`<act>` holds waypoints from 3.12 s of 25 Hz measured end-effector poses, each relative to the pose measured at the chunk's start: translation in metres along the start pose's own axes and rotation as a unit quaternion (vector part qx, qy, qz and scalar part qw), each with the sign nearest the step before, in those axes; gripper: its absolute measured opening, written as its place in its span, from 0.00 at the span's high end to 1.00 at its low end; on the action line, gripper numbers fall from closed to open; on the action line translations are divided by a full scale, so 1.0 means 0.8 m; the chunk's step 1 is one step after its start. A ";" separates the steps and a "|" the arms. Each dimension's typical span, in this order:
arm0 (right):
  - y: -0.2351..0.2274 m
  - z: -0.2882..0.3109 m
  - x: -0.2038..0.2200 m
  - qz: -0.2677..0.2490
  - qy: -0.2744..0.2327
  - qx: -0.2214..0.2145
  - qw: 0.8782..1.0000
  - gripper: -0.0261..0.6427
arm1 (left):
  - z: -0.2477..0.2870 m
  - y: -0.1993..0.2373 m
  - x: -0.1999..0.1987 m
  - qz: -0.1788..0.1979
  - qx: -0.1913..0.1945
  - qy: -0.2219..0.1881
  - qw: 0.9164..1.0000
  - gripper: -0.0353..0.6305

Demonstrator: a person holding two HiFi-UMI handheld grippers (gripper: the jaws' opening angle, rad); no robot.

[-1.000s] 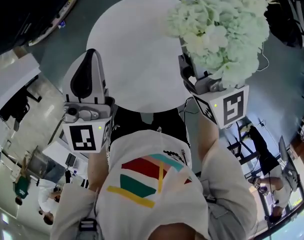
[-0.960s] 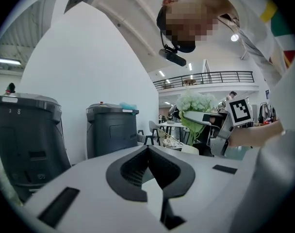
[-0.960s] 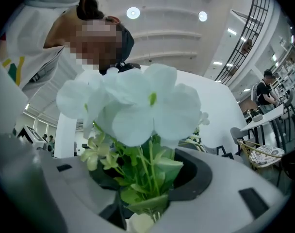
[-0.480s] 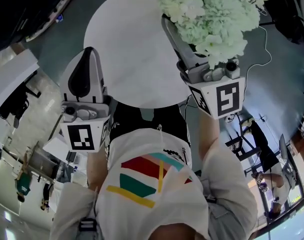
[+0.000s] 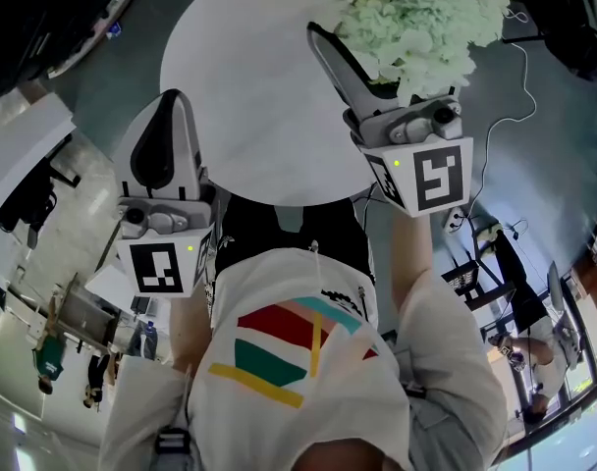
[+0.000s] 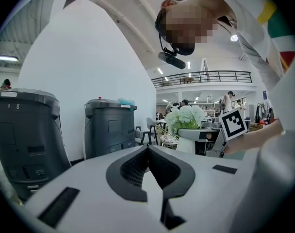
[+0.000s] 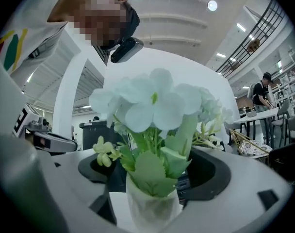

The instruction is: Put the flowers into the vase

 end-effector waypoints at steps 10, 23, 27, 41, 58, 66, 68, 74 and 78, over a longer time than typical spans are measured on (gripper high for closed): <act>-0.004 0.015 0.042 0.024 0.056 0.013 0.998 0.33 | 0.001 0.005 0.002 0.002 0.009 0.001 1.000 0.95; 0.016 -0.038 0.067 0.063 0.130 -0.004 0.989 0.33 | -0.006 -0.008 -0.020 0.014 0.017 -0.027 0.999 0.95; 0.030 -0.064 0.045 0.096 0.116 -0.014 0.988 0.33 | -0.007 -0.011 -0.049 0.029 0.020 -0.049 0.998 0.95; 0.070 -0.142 -0.096 0.070 0.044 -0.051 0.995 0.36 | -0.032 -0.039 -0.182 0.085 0.012 -0.179 0.980 0.95; 0.100 -0.152 -0.191 -0.011 -0.057 -0.008 0.998 0.94 | -0.062 -0.049 -0.199 0.074 -0.012 -0.202 0.976 0.95; 0.103 -0.147 -0.185 -0.016 -0.047 -0.004 0.999 0.94 | -0.067 -0.041 -0.196 0.070 -0.021 -0.205 0.976 0.95; 0.104 -0.146 -0.183 -0.014 -0.045 -0.001 0.999 0.94 | -0.066 -0.042 -0.194 0.070 -0.020 -0.204 0.976 0.95; 0.106 -0.147 -0.181 -0.016 -0.038 0.000 0.999 0.94 | -0.063 -0.043 -0.195 0.070 -0.013 -0.202 0.977 0.95; 0.105 -0.147 -0.180 -0.019 -0.035 0.004 0.999 0.94 | -0.060 -0.044 -0.196 0.071 -0.008 -0.202 0.977 0.95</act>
Point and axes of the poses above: the fingertips, and each gripper's own axes: z forward along the fingers, y to its left, x out of its underside, the point moved 10 cm from there along -z, backward along the fingers, and after that the axes turned 11 degrees about y, right-handed, at the moved point
